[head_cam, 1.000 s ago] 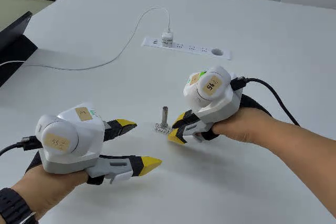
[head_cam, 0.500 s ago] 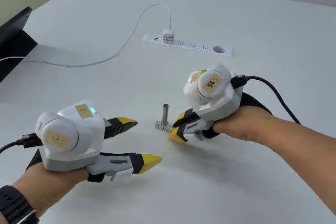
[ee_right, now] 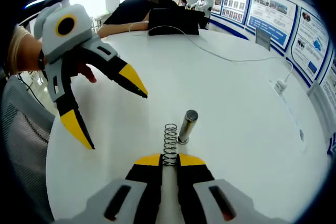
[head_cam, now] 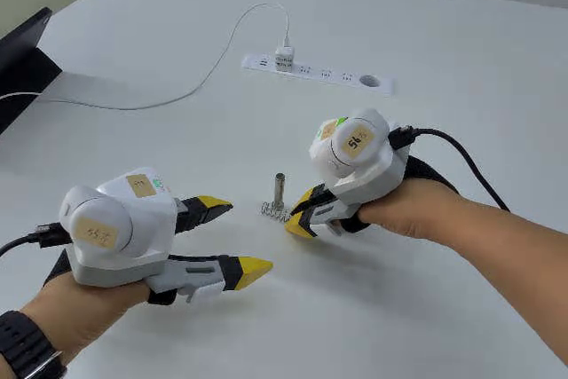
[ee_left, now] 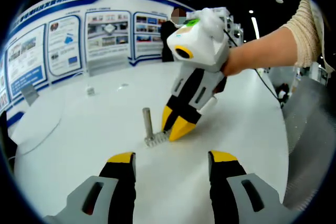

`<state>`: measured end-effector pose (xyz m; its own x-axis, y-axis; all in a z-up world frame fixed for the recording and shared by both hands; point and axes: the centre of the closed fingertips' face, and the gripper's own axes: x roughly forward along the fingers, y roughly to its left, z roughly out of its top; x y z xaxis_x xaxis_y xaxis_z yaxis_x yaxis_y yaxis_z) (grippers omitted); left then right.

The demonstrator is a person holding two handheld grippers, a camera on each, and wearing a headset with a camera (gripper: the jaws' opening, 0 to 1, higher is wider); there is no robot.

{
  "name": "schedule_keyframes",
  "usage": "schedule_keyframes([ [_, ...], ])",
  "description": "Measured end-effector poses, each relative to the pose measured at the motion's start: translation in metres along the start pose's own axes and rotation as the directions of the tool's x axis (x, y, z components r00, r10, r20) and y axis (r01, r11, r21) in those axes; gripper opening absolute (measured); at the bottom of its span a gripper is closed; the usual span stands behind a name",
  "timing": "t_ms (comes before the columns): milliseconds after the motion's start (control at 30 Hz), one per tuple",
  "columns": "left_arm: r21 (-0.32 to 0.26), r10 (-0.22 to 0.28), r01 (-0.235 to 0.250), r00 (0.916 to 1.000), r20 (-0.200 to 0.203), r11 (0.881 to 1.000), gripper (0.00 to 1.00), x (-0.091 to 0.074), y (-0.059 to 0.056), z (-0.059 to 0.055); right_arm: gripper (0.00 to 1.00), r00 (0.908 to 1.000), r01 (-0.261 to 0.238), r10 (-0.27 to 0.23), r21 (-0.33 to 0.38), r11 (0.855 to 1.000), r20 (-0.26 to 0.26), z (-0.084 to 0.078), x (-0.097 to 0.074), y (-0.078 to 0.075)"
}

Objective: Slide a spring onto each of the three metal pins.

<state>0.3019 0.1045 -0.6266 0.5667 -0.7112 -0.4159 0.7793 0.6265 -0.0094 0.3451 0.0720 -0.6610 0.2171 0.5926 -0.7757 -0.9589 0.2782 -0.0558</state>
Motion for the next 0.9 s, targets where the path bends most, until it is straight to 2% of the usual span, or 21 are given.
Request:
schedule_keyframes([
  [333, 0.004, -0.006, 0.006, 1.0, 0.001, 1.0, 0.55, 0.003, 0.0, 0.001, 0.11, 0.9994, -0.033, 0.032, -0.009, 0.999, -0.013, -0.003, -0.008, 0.009],
  [900, 0.038, -0.055, 0.056, 0.9984, -0.011, 0.998, 0.44, 0.007, -0.013, -0.002, 0.11, 0.9899, -0.141, 0.139, -0.136, 0.981, -0.027, 0.001, -0.032, 0.039],
])
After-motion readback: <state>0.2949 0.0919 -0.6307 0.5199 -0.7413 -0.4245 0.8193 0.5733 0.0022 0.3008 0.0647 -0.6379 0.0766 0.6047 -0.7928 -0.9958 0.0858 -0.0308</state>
